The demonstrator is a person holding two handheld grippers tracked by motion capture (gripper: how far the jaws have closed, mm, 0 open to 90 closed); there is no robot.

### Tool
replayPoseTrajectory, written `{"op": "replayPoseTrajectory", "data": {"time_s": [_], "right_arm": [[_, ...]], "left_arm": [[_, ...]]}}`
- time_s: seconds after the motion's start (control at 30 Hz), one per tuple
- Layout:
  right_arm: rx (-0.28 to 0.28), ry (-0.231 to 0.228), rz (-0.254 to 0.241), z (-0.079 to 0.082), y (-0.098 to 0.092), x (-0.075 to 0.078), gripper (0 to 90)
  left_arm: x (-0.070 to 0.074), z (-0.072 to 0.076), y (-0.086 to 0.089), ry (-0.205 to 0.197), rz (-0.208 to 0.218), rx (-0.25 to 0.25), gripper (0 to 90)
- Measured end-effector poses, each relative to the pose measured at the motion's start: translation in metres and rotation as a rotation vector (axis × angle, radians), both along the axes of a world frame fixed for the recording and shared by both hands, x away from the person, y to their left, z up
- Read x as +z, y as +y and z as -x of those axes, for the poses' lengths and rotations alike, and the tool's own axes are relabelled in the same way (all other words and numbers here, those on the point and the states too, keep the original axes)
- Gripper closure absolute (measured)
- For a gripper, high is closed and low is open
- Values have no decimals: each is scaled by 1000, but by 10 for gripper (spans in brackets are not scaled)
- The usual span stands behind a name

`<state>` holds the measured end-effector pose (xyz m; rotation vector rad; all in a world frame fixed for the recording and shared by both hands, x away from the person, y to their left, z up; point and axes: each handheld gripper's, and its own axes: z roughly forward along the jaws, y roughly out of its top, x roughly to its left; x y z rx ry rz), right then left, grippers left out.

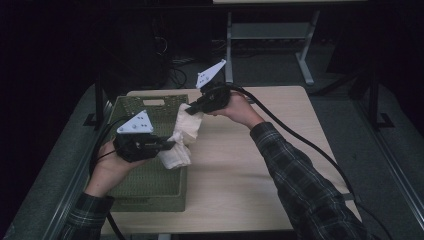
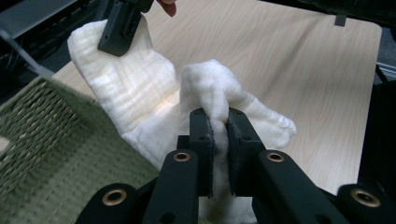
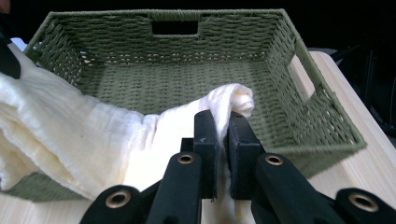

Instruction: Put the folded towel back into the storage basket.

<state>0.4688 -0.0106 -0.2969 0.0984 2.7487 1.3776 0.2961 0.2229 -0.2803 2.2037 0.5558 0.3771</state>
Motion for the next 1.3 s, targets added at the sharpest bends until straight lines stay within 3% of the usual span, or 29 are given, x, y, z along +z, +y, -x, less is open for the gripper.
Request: {"op": "replayPoseTrajectory", "data": {"time_s": [0.43, 0.83, 0.87, 1.03, 1.17, 1.3], "right_arm": [[4, 4, 18, -9, 48, -20, 841], [26, 10, 53, -6, 73, -34, 841], [25, 12, 55, -5, 74, -35, 841], [31, 15, 57, -5, 75, -37, 841], [31, 12, 74, -5, 76, -41, 840], [26, 18, 72, -8, 77, -43, 840]], "left_arm": [[-14, 6, 35, 29, -12, 59, 819], [-37, 8, 39, 72, -28, 47, 810], [-37, 8, 39, 78, -27, 42, 799], [-37, 6, 36, 68, -20, 53, 570], [-38, 4, 33, 60, -25, 57, 490], [-38, 1, 32, 68, 4, 69, 440]]}}
